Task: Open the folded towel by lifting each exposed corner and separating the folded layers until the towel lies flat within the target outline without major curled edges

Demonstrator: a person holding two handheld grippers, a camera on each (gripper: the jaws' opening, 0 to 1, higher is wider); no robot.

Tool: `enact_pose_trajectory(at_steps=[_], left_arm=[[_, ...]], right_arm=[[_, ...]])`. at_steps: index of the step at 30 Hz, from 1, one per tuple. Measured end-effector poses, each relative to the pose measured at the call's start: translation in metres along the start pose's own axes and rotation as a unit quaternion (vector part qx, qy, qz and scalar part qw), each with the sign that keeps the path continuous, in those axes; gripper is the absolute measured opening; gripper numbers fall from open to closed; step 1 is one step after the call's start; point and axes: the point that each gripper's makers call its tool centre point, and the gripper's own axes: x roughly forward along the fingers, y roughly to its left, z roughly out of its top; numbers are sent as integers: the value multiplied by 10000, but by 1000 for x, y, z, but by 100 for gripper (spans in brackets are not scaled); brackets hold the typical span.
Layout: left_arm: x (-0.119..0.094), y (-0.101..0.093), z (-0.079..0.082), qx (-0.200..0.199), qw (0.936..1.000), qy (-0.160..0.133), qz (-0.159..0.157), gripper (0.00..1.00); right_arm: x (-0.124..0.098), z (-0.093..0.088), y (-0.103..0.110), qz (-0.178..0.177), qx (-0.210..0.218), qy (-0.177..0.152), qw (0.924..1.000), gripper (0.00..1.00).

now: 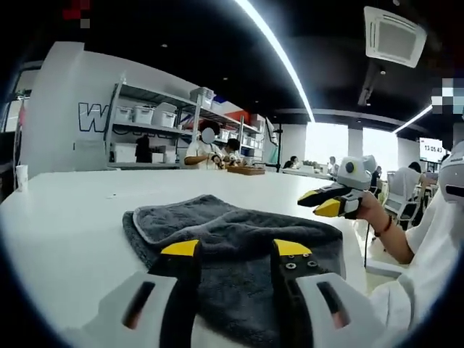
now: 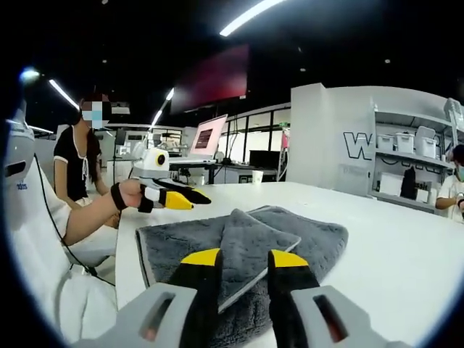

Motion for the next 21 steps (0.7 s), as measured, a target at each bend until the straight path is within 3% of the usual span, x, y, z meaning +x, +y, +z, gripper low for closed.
enact_pose_trajectory(at_steps=[6,12,21], left_arm=[[2,-1,2,-40,10000,-14,-60,36],[5,12,0,-75,9996,73,264,36],[8,27,11,-193,9990,-71,394,35]], right_arm=[[4,2,1,26,-56,11,10000,19],[7,4,0,-10,-101,63,9999,18],[13,11,2,34,-127,11,9999,18]])
